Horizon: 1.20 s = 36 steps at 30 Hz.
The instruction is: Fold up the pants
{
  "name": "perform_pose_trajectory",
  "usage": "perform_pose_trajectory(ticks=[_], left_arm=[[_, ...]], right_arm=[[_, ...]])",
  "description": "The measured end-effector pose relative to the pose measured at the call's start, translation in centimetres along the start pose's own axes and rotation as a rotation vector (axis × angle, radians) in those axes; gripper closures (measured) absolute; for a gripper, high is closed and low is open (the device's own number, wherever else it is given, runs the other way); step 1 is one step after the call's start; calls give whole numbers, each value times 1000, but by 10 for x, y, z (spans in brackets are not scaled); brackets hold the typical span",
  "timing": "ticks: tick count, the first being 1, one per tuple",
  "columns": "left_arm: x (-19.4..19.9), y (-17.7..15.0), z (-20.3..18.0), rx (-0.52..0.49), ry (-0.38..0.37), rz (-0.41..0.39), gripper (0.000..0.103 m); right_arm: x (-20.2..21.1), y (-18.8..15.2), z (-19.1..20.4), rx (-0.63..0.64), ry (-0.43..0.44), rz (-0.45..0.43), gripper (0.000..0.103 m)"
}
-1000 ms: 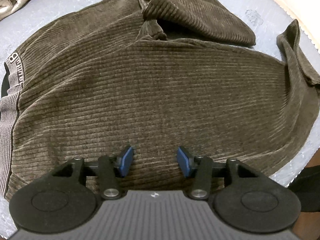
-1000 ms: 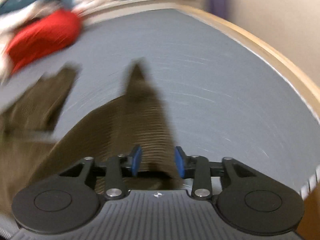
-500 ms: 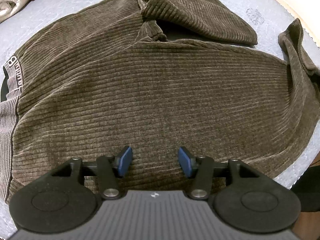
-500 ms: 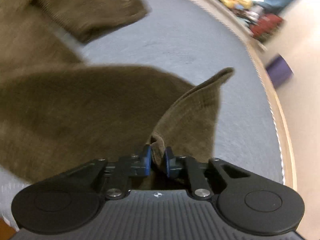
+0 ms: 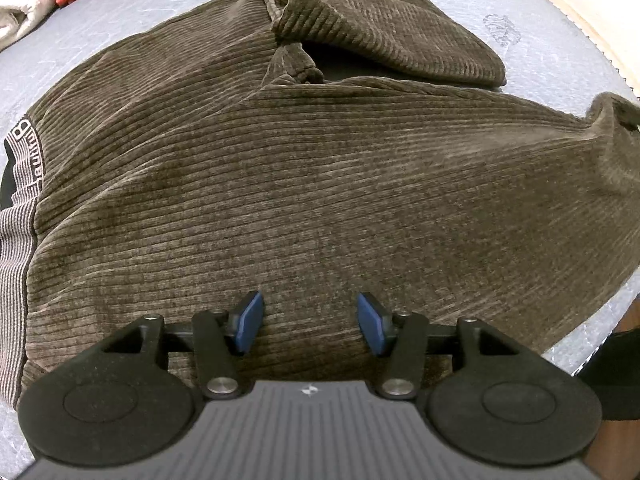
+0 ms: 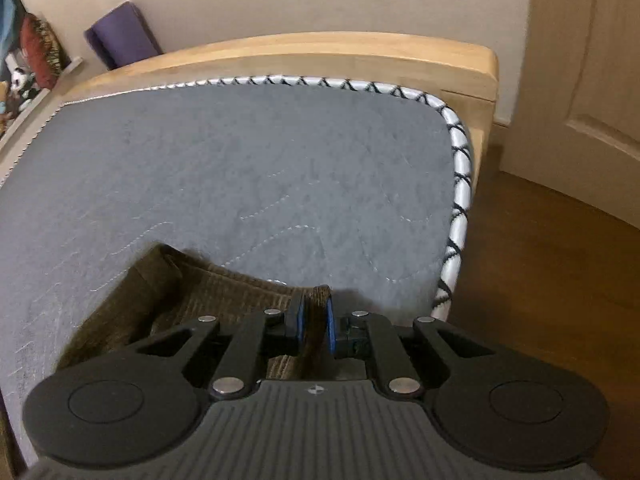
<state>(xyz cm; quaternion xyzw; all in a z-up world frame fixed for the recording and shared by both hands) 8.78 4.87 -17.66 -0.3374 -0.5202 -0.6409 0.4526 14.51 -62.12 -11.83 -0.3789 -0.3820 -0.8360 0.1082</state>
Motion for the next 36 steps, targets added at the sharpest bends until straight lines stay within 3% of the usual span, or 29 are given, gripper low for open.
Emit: perform_pose_trajectory(ticks=[4,8,10,12,13,15,17,19,21,23,24,27,30,32,33,36], left_arm=[[4,-1,-4,-7,-16,-5,44],[5,-3,-3,-15,-18,-10,44],[6,-3,-2,-9,-22,-9,44],[8,-1,-2,-3,-26,-11,44],[9,-1,-2,-1,-31,-14,44],[11,1,-3,-3,-38,-20,44],[11,3,-3,-4,-40,-21,44],[9,5,-5,-1,-41,-16,44],[8,6,-6,-3,-42,-15,44],[8,6,-5,-3,-40,-15,44],[7,6,-5,-1,-40,-14,44],[5,8,-4,8,-42,-14,44],[3,11,-5,11,-47,-19,44],[3,13,-6,11,-49,-24,44],[3,15,-7,12,-49,-28,44],[4,20,-3,28,-39,-52,44]], right_arm=[[11,2,-4,43,-112,-42,93],[1,-7,-8,9,-163,33,90],[14,4,5,81,-222,-59,85],[31,17,31,192,-242,-184,73],[36,18,45,223,-204,-224,68],[30,13,86,260,7,-229,67],[9,-4,121,247,227,-117,68],[-18,-29,151,199,390,44,66],[-40,-46,172,174,429,139,65],[-62,-56,183,160,407,191,49],[-71,-62,188,144,399,222,46],[-100,-73,193,72,357,292,45],[-114,-80,192,96,261,287,55],[-115,-82,203,201,161,269,72],[-116,-83,204,249,105,261,88],[-114,-82,205,272,61,229,98]])
Point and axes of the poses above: each gripper's, at about its wrist camera, not at the fingertips, and x roughly against the way its jaws point, z to its left, y to its top, the point moved 9 cm from there along -x, roughly the way its jaws point, and after that the axes turned 15 degrees about y, right-handed, at the moved point
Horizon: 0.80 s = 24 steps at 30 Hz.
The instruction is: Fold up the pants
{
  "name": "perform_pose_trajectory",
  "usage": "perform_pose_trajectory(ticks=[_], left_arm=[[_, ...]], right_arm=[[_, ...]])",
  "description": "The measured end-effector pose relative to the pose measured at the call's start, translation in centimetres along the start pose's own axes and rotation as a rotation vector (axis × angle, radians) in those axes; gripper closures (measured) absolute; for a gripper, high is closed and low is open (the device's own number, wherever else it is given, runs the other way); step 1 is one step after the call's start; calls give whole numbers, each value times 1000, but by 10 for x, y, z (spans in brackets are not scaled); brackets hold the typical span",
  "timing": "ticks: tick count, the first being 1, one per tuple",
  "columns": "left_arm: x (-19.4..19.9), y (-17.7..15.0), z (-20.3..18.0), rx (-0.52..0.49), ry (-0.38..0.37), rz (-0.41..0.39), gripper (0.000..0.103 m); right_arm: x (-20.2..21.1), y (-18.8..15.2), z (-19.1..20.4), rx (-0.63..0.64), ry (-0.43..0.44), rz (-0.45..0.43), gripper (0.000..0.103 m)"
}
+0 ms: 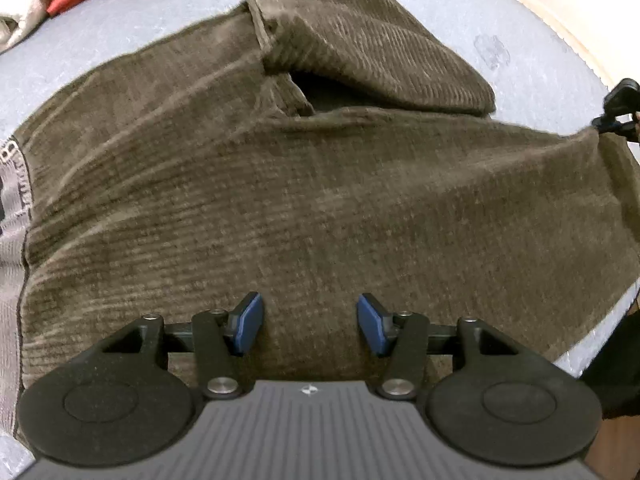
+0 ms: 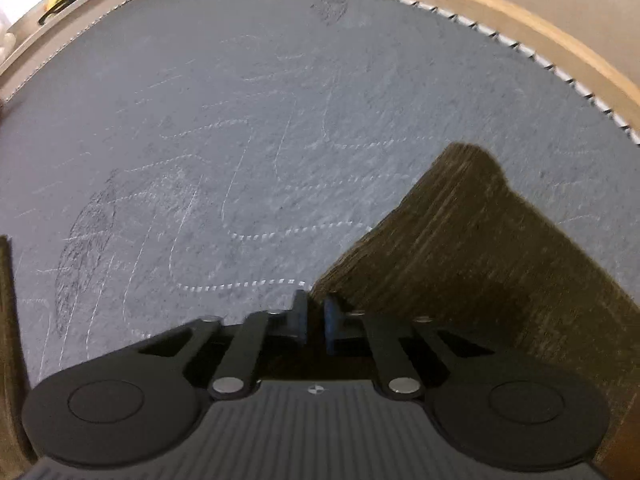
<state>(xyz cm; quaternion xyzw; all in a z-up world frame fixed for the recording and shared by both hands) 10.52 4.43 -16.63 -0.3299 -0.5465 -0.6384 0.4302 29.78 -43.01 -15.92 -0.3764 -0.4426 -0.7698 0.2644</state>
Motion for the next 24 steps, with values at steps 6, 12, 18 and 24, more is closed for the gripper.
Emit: perform_pose_trajectory(ticks=[6,12,18,24], left_arm=[[6,15,18,85,-5,-51,44],[-8,2,35,93,37,14,46],[-16,-22,63,116,122,124,45],[-3,-28,98,194,158,118,45]], right_arm=[[13,29,-1,-105,126,-153,97],[19,20,-25,-95,126,-63,69],[68,13,-86,-48,-4,-97,54],[102,-25,-185,-203,-184,-49,50]])
Point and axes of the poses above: each gripper's, at about its wrist camera, not at the fingertips, and x roughly against the way its jaws point, z to its left, y to its top, the point moved 9 cm from there along -x, roughly the way its jaws point, and after that the axes turned 15 degrees about y, right-handed, at the moved point
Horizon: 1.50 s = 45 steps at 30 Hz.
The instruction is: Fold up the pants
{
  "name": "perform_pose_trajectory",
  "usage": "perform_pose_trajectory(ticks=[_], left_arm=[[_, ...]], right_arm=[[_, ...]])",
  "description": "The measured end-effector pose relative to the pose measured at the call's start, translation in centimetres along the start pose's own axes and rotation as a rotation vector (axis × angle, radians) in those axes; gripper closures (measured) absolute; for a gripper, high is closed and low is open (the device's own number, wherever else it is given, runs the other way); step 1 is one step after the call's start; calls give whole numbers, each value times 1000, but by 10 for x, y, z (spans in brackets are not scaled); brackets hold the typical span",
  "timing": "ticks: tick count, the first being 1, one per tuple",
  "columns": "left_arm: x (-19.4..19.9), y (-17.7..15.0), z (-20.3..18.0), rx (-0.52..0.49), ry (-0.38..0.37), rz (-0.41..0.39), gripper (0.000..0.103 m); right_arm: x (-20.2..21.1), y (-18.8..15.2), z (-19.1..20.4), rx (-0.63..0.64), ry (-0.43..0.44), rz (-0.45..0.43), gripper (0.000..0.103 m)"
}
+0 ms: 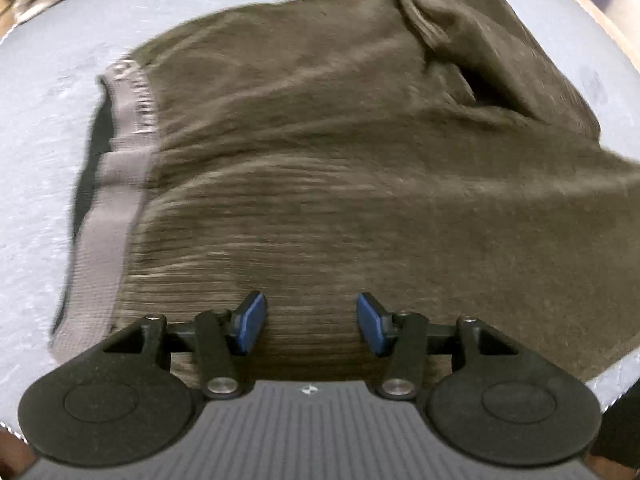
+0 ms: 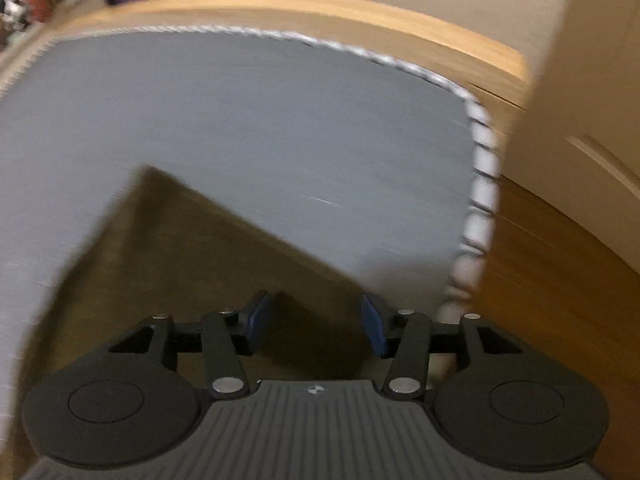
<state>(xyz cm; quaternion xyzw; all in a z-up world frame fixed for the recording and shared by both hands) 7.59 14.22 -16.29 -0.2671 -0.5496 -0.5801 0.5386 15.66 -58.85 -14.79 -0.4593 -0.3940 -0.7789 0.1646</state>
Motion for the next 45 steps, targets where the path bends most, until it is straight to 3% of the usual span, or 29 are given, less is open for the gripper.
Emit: perform_pose_trajectory(ticks=[2,6,8,10,12,14,15,16,19,22,23,26,29,31,32,34,36,38,39,41,42,43,45], left_arm=[[12,10,23,31,7,-44,45],[40,27,81,31,31,-169,38],[41,22,103,19,24,-176,38],[31,12,123,31,79,-177,38],[13,4,143,123,71,-96,38],[-1,0,152,206,11,-38,38],[-10,-3,151,209,3,2,38],[-17,-7,149,194,9,32,38],[-28,-15,149,148,39,75,39],[-26,-16,145,126,39,69,70],[-22,-15,144,96,66,47,88],[0,-13,151,120,108,-19,94],[-3,-24,155,89,146,17,100],[-11,-32,153,23,192,42,100],[-12,-34,154,8,218,41,95],[1,-22,157,28,230,-52,95],[25,-5,152,47,200,-185,89],[36,1,135,37,115,-231,88],[37,2,125,17,77,-229,87],[35,-2,102,-51,29,-210,86],[31,-5,90,-97,8,-189,80],[25,-10,80,-137,0,-164,76],[5,-27,71,-220,39,-64,57]], right_arm=[[-4,-6,-11,-1,-37,38,49],[-3,-12,-18,-74,-2,49,47],[-8,-14,-15,-88,14,53,46],[-10,-16,-11,-68,-12,54,46],[-11,-18,-9,-31,-42,55,47],[-8,-22,-7,-38,-50,50,53],[-7,-20,-7,-48,-40,48,70],[-7,-20,-5,-51,-38,43,79],[-2,-19,-1,-25,-49,28,92],[13,-12,3,12,-53,-26,94],[20,-7,1,5,-55,-63,94],[28,-5,-5,-12,-84,-83,94],[21,-15,-18,-49,-115,-14,94],[12,-19,-15,34,-124,52,91],[15,-16,-14,48,-128,42,91],[26,-9,-13,18,-121,-16,88],[37,-4,-2,45,-103,-66,83],[47,0,23,131,-64,-117,79],[52,0,36,172,-32,-138,78],[60,-2,66,266,38,-173,64],[61,-8,82,308,96,-168,60],[60,-15,96,345,160,-143,57],[54,-38,125,423,301,-36,57]])
Point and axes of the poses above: each gripper's, at about its wrist camera, not at the fingertips, and x roughly against the way its jaws point, z to its left, y to its top, the point moved 9 cm from there along -x, roughly the way its jaws point, and after that the axes turned 15 degrees about y, right-handed, at the moved point
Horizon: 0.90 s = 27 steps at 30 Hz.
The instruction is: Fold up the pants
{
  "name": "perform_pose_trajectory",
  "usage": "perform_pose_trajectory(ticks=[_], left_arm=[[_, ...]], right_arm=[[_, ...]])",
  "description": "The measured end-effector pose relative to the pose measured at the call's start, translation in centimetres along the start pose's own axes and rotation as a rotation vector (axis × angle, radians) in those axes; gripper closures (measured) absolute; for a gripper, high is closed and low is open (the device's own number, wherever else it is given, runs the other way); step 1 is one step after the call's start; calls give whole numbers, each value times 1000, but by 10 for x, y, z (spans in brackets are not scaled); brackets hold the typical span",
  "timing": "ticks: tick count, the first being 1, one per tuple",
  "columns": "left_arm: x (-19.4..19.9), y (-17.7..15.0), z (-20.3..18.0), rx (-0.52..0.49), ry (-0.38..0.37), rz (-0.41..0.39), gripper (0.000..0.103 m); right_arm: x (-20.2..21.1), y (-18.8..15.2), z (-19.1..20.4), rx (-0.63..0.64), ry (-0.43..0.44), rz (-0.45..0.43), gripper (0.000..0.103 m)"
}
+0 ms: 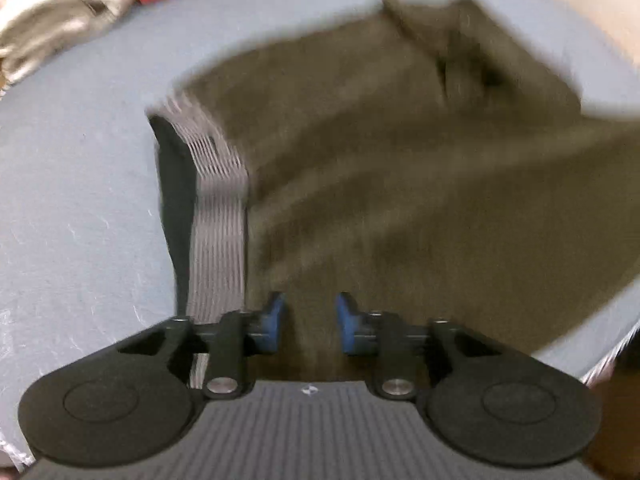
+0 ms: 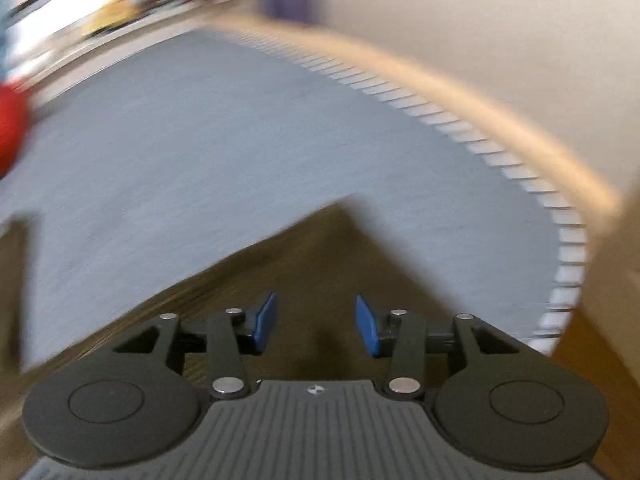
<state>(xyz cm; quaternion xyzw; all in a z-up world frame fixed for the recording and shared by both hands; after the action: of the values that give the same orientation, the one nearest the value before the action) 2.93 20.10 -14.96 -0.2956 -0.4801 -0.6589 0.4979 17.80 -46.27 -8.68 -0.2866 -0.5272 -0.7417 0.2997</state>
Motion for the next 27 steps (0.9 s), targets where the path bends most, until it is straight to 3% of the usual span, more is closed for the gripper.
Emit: perform_pose_trajectory(ticks=[1,3,4,6,8,11,14,17,23,27], left_arm=[[-7,-8,-3,-24,26,48,54],[-6,-6,-1,-20,36,44,51],[-4,-5,2,0,36,37,51],[5,1,1,11,38,-13,52],[21,10,-4,17,-4,-81,52],[31,17,-22,25,-91,-103,51],[24,11,-40,-50,-65,-50,48],[12,2,-47,-111,-9,7,48],[41,31,-51,-26,-71,-132,48],[55,53,-52,28,-73,-195,49]], right_arm=[[-10,-11,14,-1,87,70,57],[-29,-43,39,-45,271,264,57],[-36,-57,43,-37,285,339,57],[-48,-85,41,21,221,472,57],[-46,-85,48,110,215,467,56],[-42,-83,46,100,209,459,56],[-35,-73,55,131,208,397,56],[-24,-50,80,160,224,275,57],[7,-4,152,274,320,12,57],[13,18,200,374,364,-99,57]])
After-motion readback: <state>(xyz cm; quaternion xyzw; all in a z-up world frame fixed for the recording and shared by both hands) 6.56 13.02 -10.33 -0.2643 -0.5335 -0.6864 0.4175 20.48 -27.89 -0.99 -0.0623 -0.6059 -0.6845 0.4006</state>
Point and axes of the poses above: each gripper's, at about its wrist camera, not at the fingertips, and x roughly against the way its jaws point, z to its left, y to its top, the point moved 9 cm from there along -x, roughly the way its jaws point, and after that the axes turned 15 degrees about y, right-handed, at the moved point
